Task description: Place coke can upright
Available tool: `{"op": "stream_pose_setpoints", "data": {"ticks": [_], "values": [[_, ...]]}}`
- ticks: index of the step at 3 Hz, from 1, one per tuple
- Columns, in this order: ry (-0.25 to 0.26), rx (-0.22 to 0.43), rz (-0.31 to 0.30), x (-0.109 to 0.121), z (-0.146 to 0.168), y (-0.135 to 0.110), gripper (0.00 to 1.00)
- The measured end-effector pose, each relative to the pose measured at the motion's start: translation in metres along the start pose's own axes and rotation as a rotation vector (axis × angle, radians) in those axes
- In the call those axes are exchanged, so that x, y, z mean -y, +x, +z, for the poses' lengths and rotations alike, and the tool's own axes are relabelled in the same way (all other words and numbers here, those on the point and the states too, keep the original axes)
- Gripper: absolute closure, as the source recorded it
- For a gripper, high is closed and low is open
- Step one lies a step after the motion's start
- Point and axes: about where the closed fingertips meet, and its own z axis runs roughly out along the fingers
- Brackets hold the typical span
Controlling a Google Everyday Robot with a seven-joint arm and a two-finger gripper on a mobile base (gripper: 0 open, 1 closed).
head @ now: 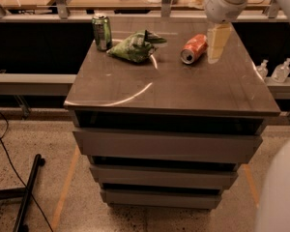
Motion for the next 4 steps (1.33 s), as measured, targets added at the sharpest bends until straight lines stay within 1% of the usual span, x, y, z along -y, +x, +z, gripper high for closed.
{"op": "stream_pose_setpoints", "data": {"ticks": [1,2,3,4], "values": [[0.026,0.005,-0.086,0.013,0.001,0.003,0.00],[0.026,0.005,-0.086,0.013,0.001,0.003,0.00],[0.030,-0.018,-0.121,0.014,0.003,0.002,0.00],[0.016,-0.094,-0.251,0.012,0.000,0.031,0.00]]}}
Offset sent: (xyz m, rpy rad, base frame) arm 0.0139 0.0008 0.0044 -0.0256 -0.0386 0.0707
